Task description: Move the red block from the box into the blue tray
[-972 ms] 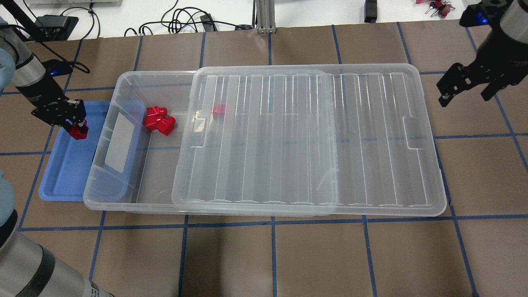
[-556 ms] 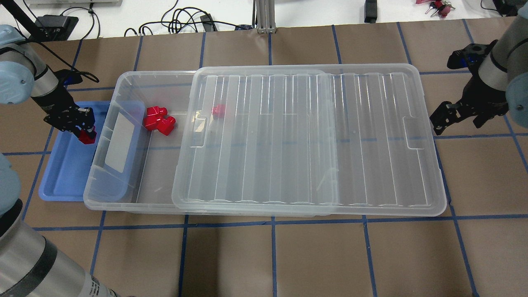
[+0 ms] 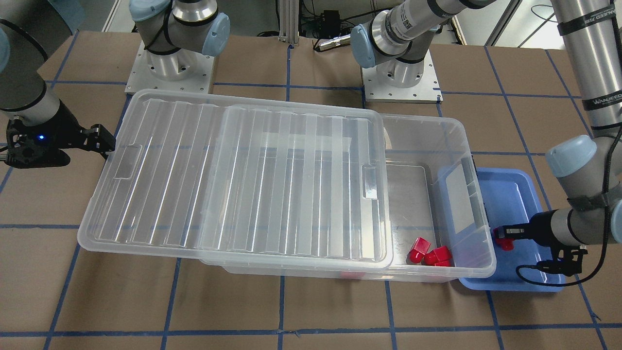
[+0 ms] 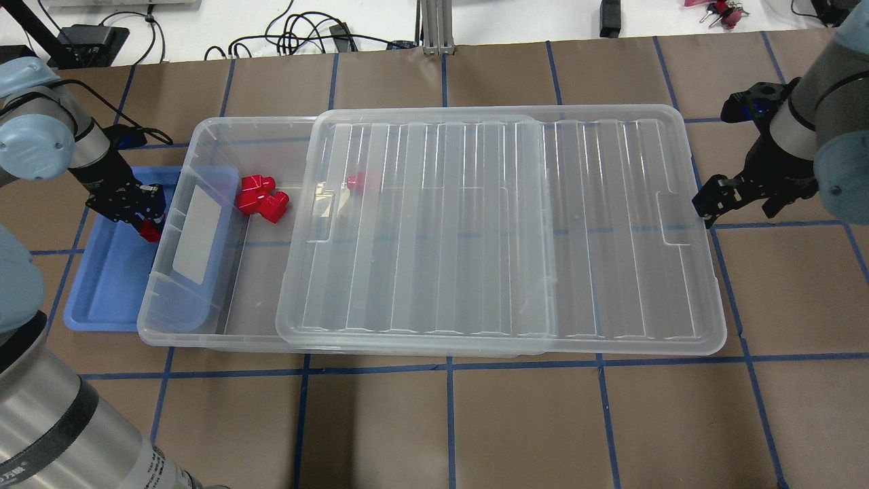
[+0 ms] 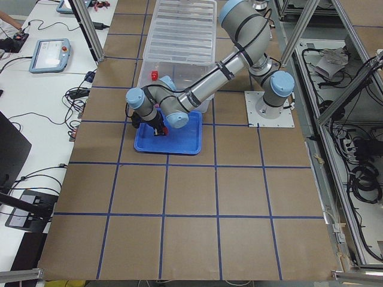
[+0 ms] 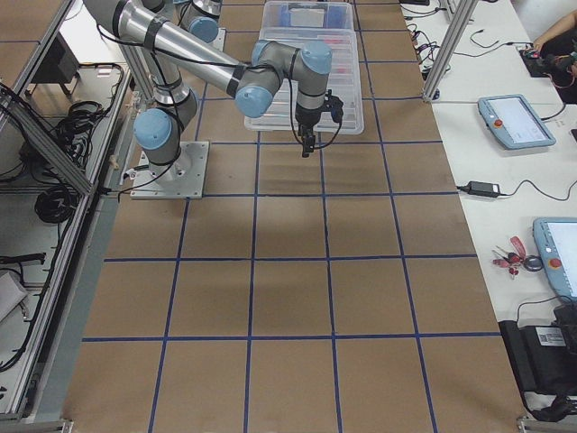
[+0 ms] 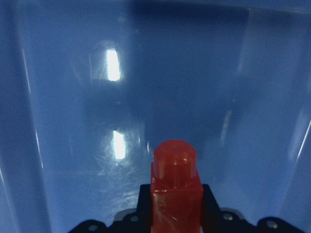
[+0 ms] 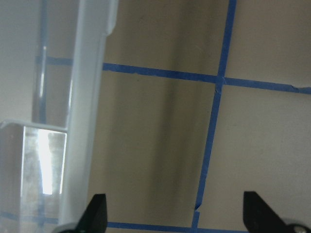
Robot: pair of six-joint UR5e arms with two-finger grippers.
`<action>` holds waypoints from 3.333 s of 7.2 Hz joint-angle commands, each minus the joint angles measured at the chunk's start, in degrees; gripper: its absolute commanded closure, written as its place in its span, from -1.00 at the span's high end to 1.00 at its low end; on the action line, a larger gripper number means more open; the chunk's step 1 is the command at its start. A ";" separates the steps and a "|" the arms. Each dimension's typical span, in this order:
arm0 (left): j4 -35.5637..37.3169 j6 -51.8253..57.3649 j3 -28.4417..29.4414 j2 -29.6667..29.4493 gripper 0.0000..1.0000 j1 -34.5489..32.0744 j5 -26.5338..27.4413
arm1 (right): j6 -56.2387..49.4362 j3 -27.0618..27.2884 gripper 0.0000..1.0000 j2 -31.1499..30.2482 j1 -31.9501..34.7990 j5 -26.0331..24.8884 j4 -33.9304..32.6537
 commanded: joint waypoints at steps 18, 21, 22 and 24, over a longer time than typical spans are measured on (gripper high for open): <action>-18.21 -20.97 0.68 31.79 1.00 -26.32 -1.27 | 21.16 -27.04 1.00 0.59 23.24 1.33 23.60; -19.00 -20.53 0.59 32.23 1.00 -25.18 -2.15 | 21.77 -27.82 1.00 0.51 22.45 1.16 24.23; -19.18 -20.53 0.68 32.41 1.00 -25.09 -2.15 | 23.34 -27.48 1.00 0.60 22.37 2.21 24.24; -19.19 -20.53 0.59 32.41 1.00 -25.09 -2.23 | 26.87 -26.95 1.00 0.60 22.54 5.12 23.45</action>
